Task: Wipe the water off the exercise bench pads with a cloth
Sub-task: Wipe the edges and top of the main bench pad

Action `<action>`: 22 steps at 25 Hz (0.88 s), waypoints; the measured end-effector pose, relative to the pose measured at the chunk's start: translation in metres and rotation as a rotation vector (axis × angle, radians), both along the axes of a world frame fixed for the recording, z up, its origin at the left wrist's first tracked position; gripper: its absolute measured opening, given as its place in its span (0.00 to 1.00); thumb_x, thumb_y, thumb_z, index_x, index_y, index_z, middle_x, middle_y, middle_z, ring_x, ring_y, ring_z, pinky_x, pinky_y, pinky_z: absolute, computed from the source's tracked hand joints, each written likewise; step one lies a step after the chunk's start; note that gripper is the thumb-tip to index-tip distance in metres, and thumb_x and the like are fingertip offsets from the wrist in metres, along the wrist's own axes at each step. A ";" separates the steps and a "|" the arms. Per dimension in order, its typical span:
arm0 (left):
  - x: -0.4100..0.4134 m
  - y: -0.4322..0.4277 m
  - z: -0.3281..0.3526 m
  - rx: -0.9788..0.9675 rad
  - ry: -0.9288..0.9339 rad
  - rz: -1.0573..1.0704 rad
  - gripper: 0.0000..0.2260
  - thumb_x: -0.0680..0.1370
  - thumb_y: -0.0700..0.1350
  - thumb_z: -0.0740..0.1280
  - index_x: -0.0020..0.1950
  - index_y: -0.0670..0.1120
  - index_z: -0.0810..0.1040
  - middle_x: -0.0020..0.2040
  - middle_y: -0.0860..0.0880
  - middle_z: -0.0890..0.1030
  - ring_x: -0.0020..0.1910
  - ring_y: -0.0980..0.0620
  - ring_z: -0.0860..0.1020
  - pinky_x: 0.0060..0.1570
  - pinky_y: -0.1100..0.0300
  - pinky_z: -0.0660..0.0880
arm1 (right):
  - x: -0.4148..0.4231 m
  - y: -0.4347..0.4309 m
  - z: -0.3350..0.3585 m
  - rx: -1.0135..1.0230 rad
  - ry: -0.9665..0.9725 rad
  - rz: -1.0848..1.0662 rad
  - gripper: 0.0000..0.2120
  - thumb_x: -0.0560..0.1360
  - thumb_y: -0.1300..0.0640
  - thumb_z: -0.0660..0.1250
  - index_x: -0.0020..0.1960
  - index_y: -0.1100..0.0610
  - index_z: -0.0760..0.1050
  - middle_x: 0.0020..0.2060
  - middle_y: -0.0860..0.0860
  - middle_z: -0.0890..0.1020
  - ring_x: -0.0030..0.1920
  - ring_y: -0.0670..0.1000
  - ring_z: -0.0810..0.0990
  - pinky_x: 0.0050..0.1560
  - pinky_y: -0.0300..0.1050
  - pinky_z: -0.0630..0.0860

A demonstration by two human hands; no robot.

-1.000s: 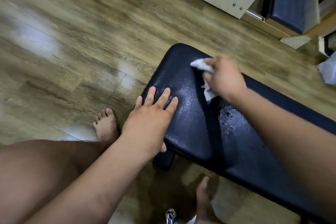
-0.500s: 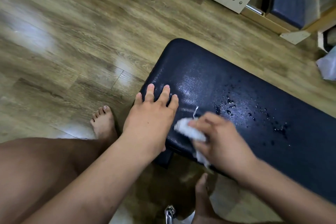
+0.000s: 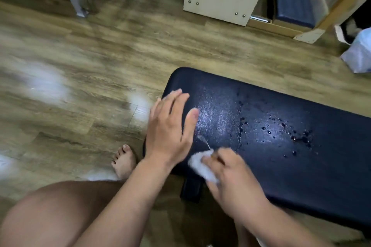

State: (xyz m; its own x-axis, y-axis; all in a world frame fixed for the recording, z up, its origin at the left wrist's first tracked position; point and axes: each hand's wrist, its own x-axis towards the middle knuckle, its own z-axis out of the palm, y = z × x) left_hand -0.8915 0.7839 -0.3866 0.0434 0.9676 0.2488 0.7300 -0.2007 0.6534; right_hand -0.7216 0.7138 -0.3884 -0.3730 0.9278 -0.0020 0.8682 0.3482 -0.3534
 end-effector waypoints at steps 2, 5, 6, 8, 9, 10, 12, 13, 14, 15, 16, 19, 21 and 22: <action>0.010 -0.004 -0.022 0.069 0.152 -0.099 0.22 0.82 0.54 0.54 0.65 0.41 0.77 0.69 0.42 0.76 0.70 0.43 0.72 0.71 0.38 0.63 | 0.014 0.002 -0.008 0.014 0.023 0.063 0.18 0.64 0.52 0.65 0.54 0.48 0.78 0.42 0.47 0.74 0.41 0.53 0.77 0.40 0.46 0.77; 0.012 -0.002 -0.040 0.096 0.338 -0.135 0.19 0.80 0.52 0.57 0.64 0.43 0.79 0.70 0.43 0.75 0.72 0.43 0.70 0.73 0.38 0.59 | 0.030 0.088 -0.015 0.073 -0.097 -0.111 0.17 0.71 0.55 0.64 0.59 0.48 0.77 0.49 0.50 0.74 0.51 0.58 0.76 0.52 0.51 0.74; 0.012 -0.002 -0.039 0.082 0.367 -0.125 0.19 0.79 0.51 0.58 0.63 0.44 0.79 0.69 0.44 0.76 0.72 0.44 0.70 0.73 0.39 0.60 | 0.034 0.123 -0.015 0.082 -0.126 -0.196 0.16 0.73 0.56 0.63 0.60 0.49 0.76 0.51 0.52 0.74 0.54 0.58 0.75 0.54 0.50 0.72; 0.015 0.001 -0.036 0.040 0.407 -0.125 0.18 0.78 0.51 0.59 0.62 0.45 0.79 0.69 0.46 0.77 0.72 0.46 0.70 0.73 0.42 0.61 | 0.038 0.184 -0.012 0.068 -0.172 -0.336 0.15 0.74 0.58 0.63 0.60 0.51 0.77 0.52 0.54 0.75 0.54 0.58 0.75 0.52 0.48 0.70; 0.016 0.003 -0.036 0.020 0.419 -0.126 0.18 0.77 0.52 0.59 0.62 0.46 0.79 0.69 0.46 0.77 0.72 0.46 0.71 0.73 0.44 0.62 | 0.036 0.199 -0.009 0.059 -0.164 -0.396 0.15 0.74 0.59 0.62 0.59 0.52 0.77 0.52 0.55 0.75 0.54 0.59 0.75 0.51 0.48 0.70; 0.017 0.004 -0.037 0.003 0.427 -0.125 0.18 0.77 0.52 0.59 0.62 0.46 0.79 0.68 0.47 0.77 0.71 0.47 0.71 0.72 0.45 0.62 | 0.031 0.200 -0.006 0.058 -0.157 -0.432 0.15 0.73 0.60 0.62 0.59 0.53 0.77 0.53 0.56 0.76 0.54 0.60 0.75 0.51 0.49 0.70; 0.016 0.003 -0.038 -0.020 0.431 -0.120 0.18 0.76 0.51 0.59 0.61 0.47 0.79 0.68 0.48 0.77 0.71 0.48 0.71 0.72 0.46 0.63 | 0.024 0.164 -0.011 0.121 -0.138 -0.430 0.15 0.72 0.59 0.63 0.57 0.55 0.78 0.50 0.57 0.76 0.52 0.61 0.75 0.51 0.51 0.72; 0.016 0.003 -0.039 -0.017 0.431 -0.115 0.18 0.76 0.51 0.59 0.61 0.47 0.79 0.68 0.48 0.77 0.71 0.48 0.72 0.72 0.46 0.63 | 0.022 0.130 -0.011 0.147 -0.115 -0.399 0.15 0.70 0.58 0.64 0.56 0.54 0.78 0.47 0.56 0.76 0.48 0.62 0.76 0.48 0.52 0.73; 0.016 0.004 -0.039 -0.009 0.438 -0.108 0.18 0.76 0.51 0.59 0.61 0.47 0.79 0.68 0.47 0.77 0.71 0.48 0.72 0.71 0.46 0.64 | 0.020 0.092 -0.010 0.142 -0.082 -0.328 0.15 0.69 0.56 0.64 0.55 0.52 0.79 0.45 0.55 0.76 0.45 0.61 0.76 0.45 0.52 0.75; 0.017 0.005 -0.039 0.000 0.445 -0.106 0.18 0.75 0.51 0.59 0.61 0.47 0.79 0.68 0.47 0.77 0.71 0.47 0.72 0.71 0.45 0.64 | 0.018 0.051 -0.012 0.068 -0.060 -0.231 0.15 0.68 0.53 0.62 0.53 0.51 0.78 0.45 0.54 0.76 0.42 0.60 0.76 0.42 0.52 0.74; 0.018 0.004 -0.039 0.008 0.446 -0.106 0.18 0.75 0.50 0.59 0.61 0.46 0.79 0.68 0.47 0.77 0.71 0.47 0.72 0.71 0.45 0.64 | 0.017 0.017 -0.012 0.008 -0.044 -0.136 0.16 0.66 0.52 0.60 0.52 0.50 0.78 0.44 0.52 0.76 0.41 0.58 0.76 0.41 0.51 0.72; 0.018 0.004 -0.041 0.035 0.442 -0.105 0.19 0.75 0.50 0.59 0.61 0.46 0.79 0.68 0.47 0.77 0.70 0.47 0.72 0.71 0.45 0.64 | 0.032 0.005 -0.011 0.068 -0.045 -0.013 0.15 0.64 0.51 0.60 0.47 0.49 0.79 0.41 0.49 0.76 0.36 0.55 0.76 0.36 0.47 0.72; 0.018 0.005 -0.041 0.037 0.461 -0.103 0.19 0.75 0.50 0.59 0.62 0.46 0.79 0.68 0.47 0.77 0.71 0.46 0.72 0.71 0.45 0.64 | 0.043 0.064 -0.006 0.142 -0.169 -0.105 0.13 0.66 0.56 0.65 0.50 0.51 0.80 0.43 0.52 0.76 0.39 0.59 0.76 0.38 0.50 0.75; 0.018 0.005 -0.041 0.036 0.466 -0.100 0.19 0.75 0.50 0.59 0.62 0.46 0.80 0.68 0.47 0.77 0.71 0.46 0.72 0.71 0.45 0.64 | 0.049 0.102 -0.005 0.172 -0.234 -0.175 0.15 0.68 0.58 0.66 0.55 0.51 0.79 0.45 0.54 0.76 0.44 0.60 0.76 0.44 0.52 0.74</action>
State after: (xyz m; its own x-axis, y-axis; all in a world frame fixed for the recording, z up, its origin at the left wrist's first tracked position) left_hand -0.8735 0.7887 -0.4280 0.2504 0.9442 0.2141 0.9195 -0.3012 0.2527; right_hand -0.6731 0.8163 -0.3937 -0.2163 0.9719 0.0931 0.9707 0.2243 -0.0860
